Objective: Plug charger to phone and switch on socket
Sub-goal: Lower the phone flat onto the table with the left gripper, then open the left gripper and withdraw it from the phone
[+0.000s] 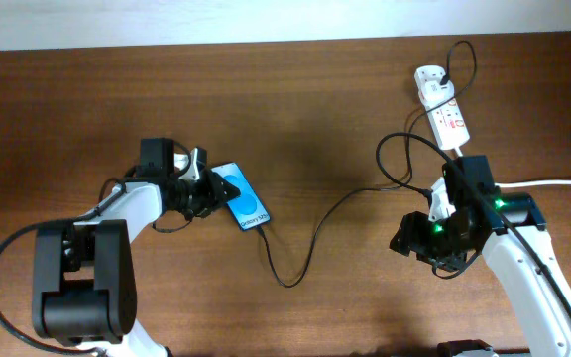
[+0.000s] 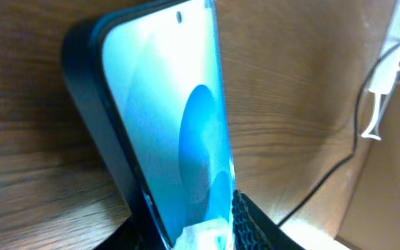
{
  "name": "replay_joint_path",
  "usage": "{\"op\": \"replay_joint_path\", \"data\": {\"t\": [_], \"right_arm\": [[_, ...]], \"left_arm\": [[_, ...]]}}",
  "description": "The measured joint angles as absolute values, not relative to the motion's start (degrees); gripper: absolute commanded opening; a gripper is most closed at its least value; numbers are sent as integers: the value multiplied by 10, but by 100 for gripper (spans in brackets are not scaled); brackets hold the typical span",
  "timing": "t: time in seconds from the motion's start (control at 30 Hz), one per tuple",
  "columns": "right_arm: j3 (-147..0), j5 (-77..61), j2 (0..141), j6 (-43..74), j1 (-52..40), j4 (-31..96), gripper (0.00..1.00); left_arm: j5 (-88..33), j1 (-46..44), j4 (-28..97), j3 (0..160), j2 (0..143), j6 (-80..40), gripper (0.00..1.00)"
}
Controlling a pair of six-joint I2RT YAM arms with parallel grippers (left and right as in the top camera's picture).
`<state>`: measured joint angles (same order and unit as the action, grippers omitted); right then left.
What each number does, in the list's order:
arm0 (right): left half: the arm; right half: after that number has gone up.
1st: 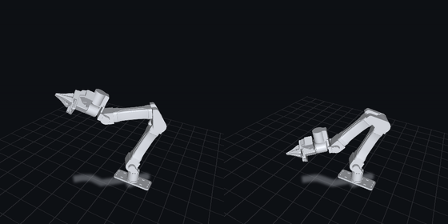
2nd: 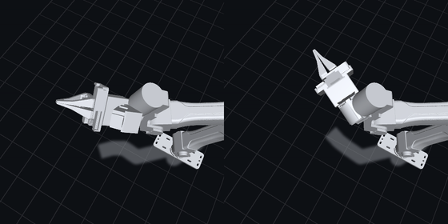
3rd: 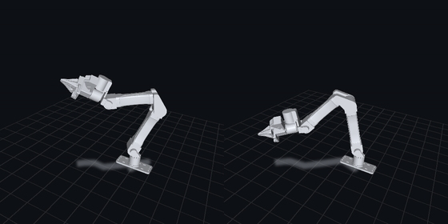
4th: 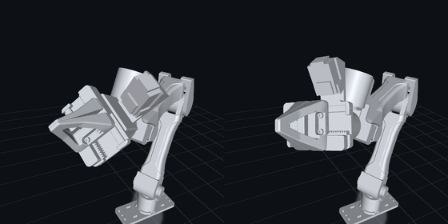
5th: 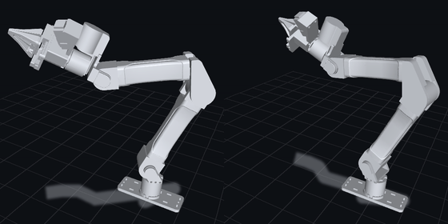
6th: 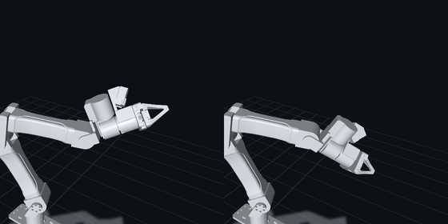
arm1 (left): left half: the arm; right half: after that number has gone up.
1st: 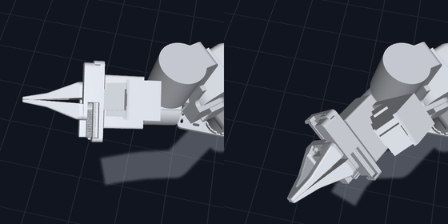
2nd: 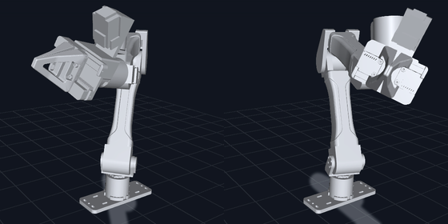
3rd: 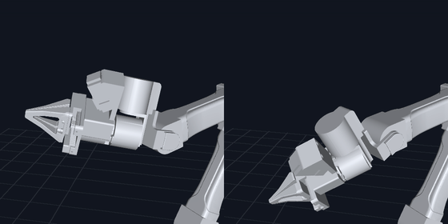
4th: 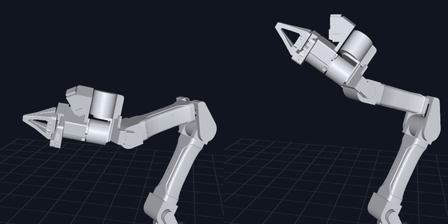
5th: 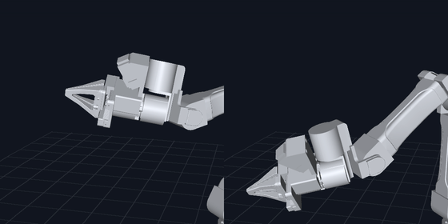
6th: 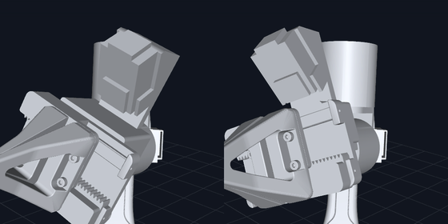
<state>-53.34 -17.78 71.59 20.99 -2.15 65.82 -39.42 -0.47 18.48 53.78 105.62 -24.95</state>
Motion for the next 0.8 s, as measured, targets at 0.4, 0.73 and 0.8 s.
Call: {"op": "replay_joint_path", "data": {"t": [0.4,0.73,0.8], "right_arm": [[-502,-178,716,210,-22,653,60],[-500,-178,716,209,-22,653,65],[-500,-178,716,209,-22,653,66]], "left_arm": [[-344,-5,218,540,1056,-260,39],[-336,-5,199,545,1055,-265,50],[-333,-5,199,545,1055,-266,50]]}}
